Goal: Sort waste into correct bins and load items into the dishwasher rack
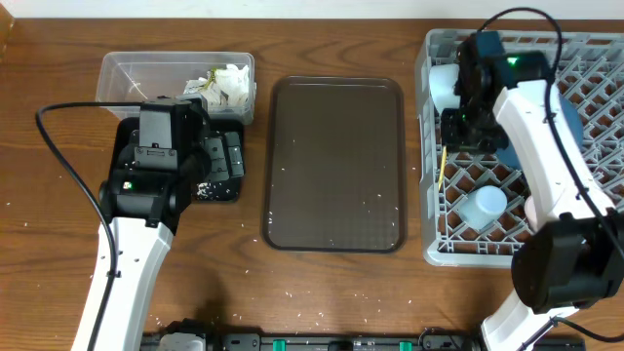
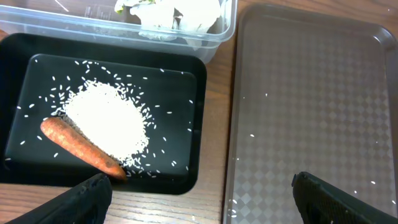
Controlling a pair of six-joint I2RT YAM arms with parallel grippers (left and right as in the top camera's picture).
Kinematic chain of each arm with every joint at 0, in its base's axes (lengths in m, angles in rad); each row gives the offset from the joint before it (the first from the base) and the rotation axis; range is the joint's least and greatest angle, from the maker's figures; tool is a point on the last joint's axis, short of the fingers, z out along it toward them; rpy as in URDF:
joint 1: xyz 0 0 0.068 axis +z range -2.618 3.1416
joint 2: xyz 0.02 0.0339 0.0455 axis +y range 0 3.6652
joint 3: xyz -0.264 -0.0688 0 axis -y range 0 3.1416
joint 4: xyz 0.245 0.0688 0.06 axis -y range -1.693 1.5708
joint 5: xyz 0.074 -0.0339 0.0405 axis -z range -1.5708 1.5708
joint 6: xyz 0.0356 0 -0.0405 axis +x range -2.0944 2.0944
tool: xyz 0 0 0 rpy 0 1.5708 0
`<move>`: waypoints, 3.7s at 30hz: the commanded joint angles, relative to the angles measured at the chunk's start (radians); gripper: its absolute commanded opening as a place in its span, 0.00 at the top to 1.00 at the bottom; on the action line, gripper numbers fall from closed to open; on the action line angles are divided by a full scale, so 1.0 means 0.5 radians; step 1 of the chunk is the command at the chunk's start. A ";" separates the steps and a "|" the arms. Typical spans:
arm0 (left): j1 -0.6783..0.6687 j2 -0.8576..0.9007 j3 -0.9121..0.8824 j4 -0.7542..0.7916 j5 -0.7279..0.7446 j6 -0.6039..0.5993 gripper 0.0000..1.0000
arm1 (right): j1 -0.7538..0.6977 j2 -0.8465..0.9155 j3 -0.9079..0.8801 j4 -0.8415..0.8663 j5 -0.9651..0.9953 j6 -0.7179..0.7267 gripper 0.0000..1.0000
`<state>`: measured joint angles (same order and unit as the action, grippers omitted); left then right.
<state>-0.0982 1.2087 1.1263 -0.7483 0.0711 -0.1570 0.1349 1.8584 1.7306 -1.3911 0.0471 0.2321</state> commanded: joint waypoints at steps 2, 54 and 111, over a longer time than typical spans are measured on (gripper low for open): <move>0.008 0.003 0.047 0.001 -0.024 0.005 0.04 | 0.008 -0.018 0.331 -0.138 -0.130 -0.193 0.67; 0.009 0.003 0.047 0.001 -0.024 0.005 0.04 | -0.385 -3.036 -3.068 2.765 -0.269 -0.604 0.01; 0.275 -1.594 -1.791 1.853 0.098 0.051 0.04 | -0.211 -3.655 -3.450 2.646 -0.238 -0.459 0.01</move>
<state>0.0124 0.5064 0.3264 0.1440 0.0780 -0.1493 0.0219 0.0387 0.0090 -0.0662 -0.0719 -0.0105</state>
